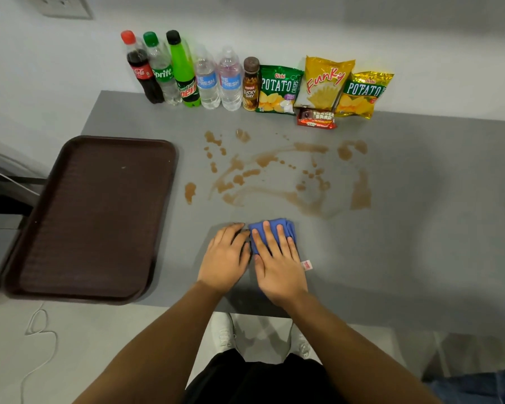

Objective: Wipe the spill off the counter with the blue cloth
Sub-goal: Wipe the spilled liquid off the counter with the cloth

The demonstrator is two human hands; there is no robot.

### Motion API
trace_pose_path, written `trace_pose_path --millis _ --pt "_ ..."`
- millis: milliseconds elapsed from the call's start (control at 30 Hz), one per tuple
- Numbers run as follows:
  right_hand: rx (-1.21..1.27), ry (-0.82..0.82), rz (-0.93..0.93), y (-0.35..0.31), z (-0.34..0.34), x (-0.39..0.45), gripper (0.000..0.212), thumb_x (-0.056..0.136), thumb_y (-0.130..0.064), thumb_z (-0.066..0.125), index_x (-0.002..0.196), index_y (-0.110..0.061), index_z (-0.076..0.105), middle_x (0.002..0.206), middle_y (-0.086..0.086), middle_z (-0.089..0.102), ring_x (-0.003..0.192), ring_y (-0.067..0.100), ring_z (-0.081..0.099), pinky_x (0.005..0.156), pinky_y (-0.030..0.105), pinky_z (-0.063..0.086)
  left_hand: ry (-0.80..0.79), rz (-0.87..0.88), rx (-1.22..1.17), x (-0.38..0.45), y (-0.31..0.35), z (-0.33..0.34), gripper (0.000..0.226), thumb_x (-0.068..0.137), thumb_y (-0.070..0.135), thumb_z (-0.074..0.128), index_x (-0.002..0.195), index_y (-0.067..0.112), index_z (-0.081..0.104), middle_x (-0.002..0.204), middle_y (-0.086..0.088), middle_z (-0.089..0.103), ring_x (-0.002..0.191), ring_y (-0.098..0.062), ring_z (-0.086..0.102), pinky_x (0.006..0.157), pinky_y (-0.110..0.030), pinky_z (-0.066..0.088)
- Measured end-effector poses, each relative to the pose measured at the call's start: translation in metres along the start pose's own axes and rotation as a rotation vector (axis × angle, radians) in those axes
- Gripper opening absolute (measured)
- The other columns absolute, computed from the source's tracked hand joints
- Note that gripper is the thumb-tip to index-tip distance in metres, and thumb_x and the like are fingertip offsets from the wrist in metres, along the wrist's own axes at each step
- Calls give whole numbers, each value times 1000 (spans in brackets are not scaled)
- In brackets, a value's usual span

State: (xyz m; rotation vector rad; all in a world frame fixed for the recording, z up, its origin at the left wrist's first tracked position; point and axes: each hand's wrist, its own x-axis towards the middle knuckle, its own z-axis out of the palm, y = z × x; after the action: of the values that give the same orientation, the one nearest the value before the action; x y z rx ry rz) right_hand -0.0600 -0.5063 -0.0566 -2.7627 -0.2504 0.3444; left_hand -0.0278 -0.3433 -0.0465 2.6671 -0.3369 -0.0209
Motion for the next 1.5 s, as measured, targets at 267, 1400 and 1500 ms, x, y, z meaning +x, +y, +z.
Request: trace_pose_path --millis 267,1400,1500 --pt "68 139 9 46 -53 20 43 109 -17 47 149 -3 52 161 13 44 151 28 39 128 32 19 83 76 -124 19 49 10 41 93 6 67 132 -5 63 133 -20 64 122 -36 61 110 -42 46" --pt "-238 7 -121 66 -14 37 68 107 -57 24 167 -29 10 175 -3 3 162 21 0 129 47 10 -23 -235 198 45 -94 -16 73 104 48 28 164 7 19 171 -21 9 159 -38 6 129 -52 11" --pt "-257 -8 -109 65 -14 37 67 108 -57 21 167 -29 7 176 -2 1 162 22 -2 130 48 13 -19 -212 224 68 -102 -18 72 103 47 28 164 8 19 171 -20 12 159 -36 9 129 -51 12"
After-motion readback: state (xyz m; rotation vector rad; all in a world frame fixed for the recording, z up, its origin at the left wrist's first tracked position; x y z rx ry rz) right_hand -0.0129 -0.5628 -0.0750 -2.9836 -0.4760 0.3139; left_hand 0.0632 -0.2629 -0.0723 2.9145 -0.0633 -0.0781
